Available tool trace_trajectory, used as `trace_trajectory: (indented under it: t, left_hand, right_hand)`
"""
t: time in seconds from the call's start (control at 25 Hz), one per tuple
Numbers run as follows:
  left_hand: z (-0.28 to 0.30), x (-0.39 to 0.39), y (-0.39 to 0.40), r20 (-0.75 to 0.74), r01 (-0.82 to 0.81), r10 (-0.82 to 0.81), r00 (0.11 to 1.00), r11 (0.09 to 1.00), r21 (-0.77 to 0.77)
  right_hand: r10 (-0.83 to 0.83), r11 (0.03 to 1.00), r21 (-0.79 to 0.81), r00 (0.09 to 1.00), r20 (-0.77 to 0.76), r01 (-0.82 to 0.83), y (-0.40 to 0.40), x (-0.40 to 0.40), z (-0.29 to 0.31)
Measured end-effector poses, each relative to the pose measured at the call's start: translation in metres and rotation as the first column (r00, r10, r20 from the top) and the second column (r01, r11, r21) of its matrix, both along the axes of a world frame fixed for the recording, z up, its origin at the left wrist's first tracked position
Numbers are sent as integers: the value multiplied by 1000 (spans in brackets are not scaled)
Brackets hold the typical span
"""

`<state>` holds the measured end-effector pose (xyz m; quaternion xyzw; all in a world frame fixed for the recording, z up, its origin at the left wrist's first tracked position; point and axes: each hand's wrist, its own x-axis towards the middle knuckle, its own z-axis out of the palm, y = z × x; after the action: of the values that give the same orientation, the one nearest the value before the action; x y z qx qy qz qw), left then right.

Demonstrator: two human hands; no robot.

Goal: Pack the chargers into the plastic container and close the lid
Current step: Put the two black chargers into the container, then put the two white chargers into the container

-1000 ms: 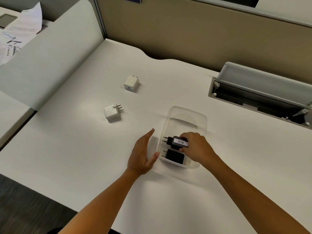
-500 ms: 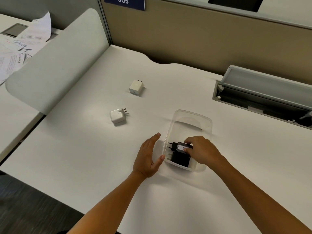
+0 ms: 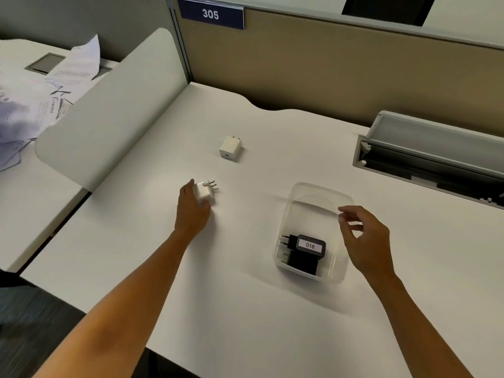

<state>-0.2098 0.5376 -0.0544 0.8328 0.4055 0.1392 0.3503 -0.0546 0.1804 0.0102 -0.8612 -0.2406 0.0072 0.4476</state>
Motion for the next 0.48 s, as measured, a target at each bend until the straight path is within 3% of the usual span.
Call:
trace_trajectory:
  t: [0.2,0.28,0.4,0.48]
  left_hand:
    - [3,1,-17,112,-88,94,989,994,-59]
    - [1,-6,-29,122,-43,45,991,999,-18]
    - [3,-16,-23,40,82,-89,995,985,153]
    - [13,-13,-1,-110,257,-237,965,940,225]
  right_hand:
    - [-179,973,141,983,-43,183,-1,10,-8]
    - [-227,958,160,971,-77,236,-8,10,-14]
    - [-233,956,159,966,-111,249,-16,7,-24]
    - [-219,958,158,967,-133,239,-12,5,-31]
